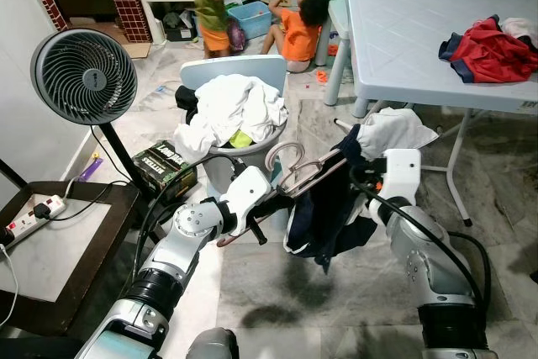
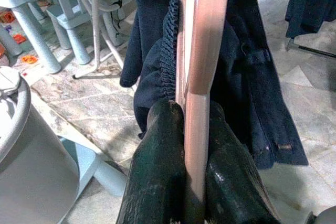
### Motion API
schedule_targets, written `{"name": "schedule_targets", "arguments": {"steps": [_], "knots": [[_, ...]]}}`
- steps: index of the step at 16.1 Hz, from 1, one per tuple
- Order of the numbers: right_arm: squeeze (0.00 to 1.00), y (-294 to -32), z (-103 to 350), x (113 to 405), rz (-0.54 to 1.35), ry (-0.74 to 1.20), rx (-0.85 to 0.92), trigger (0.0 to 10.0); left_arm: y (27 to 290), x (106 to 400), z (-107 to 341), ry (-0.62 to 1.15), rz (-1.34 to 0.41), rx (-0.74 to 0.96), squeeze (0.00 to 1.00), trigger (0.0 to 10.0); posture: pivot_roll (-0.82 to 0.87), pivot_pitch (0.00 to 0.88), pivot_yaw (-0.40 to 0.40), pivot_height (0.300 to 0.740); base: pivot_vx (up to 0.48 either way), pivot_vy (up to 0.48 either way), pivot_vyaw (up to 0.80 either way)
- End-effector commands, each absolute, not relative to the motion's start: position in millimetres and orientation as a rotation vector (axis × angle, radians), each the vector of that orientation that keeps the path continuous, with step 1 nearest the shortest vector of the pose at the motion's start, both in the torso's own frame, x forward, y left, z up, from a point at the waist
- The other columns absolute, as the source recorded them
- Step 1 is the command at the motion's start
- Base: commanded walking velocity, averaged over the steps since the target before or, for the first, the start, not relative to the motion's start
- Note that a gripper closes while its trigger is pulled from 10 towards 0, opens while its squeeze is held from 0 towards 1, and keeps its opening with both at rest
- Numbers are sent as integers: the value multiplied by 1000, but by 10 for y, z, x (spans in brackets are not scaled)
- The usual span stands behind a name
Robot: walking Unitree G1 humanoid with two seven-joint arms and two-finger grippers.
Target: Hang hanger
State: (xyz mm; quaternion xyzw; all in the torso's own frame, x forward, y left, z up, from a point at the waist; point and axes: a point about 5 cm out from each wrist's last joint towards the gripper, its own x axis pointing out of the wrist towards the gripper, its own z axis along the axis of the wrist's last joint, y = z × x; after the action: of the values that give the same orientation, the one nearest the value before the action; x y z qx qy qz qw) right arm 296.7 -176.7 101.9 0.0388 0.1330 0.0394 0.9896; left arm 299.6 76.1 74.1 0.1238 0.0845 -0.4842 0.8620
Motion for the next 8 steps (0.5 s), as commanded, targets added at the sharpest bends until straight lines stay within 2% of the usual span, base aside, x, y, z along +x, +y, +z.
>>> {"name": "schedule_targets", "arguments": {"steps": [1, 4, 8], "knots": [[0, -1823, 1118, 3027, 37, 217, 87, 0, 759, 2996, 789, 151, -1023, 285, 0, 0, -28, 16, 21, 740, 0, 0, 0], [0, -1983, 1260, 3112, -86, 131, 68, 0, 772, 2966, 753, 172, -1038, 324, 0, 0, -27, 20, 20, 740, 0, 0, 0], [0, -2234, 1481, 3220, -253, 31, 53, 0, 928, 2839, 593, 277, -1077, 430, 0, 0, -24, 22, 22, 740, 0, 0, 0]]}}
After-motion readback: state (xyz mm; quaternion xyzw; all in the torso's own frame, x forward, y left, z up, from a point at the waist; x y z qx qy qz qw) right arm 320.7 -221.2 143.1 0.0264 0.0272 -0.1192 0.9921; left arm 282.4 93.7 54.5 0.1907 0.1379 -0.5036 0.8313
